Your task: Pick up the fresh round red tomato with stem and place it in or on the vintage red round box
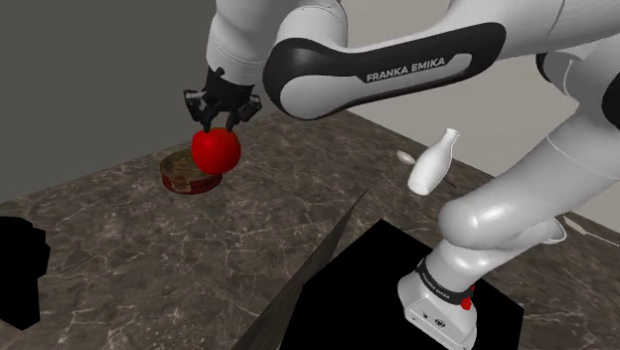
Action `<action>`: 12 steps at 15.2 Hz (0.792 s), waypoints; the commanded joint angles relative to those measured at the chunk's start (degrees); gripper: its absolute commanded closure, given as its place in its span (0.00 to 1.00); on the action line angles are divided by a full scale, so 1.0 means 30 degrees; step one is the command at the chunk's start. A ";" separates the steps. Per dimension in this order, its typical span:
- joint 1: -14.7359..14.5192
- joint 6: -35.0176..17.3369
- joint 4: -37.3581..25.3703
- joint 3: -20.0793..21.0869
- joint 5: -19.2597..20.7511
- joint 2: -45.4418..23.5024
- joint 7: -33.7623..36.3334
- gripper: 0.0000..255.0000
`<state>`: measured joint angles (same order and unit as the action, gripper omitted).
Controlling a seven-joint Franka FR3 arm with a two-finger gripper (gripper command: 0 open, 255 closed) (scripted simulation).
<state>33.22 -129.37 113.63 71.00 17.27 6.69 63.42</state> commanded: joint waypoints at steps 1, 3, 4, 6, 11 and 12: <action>0.1099 0.1418 -0.1803 0.1910 0.4381 -0.3750 0.2061 1.00; -0.0914 0.3176 -0.3816 0.0957 0.7525 -0.6865 0.3158 1.00; -0.2207 0.3641 -0.4772 -0.0172 0.8020 -0.7585 0.3044 1.00; -0.4027 0.4691 -0.6810 -0.1477 0.9138 -0.9189 0.2803 1.00; -0.6409 0.5913 -0.9993 -0.3068 1.0691 -1.1639 0.2222 1.00; -0.6351 0.5707 -0.9757 -0.3097 1.0757 -1.1656 0.2344 1.00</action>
<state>14.51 -111.91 84.24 62.03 49.09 -27.86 70.13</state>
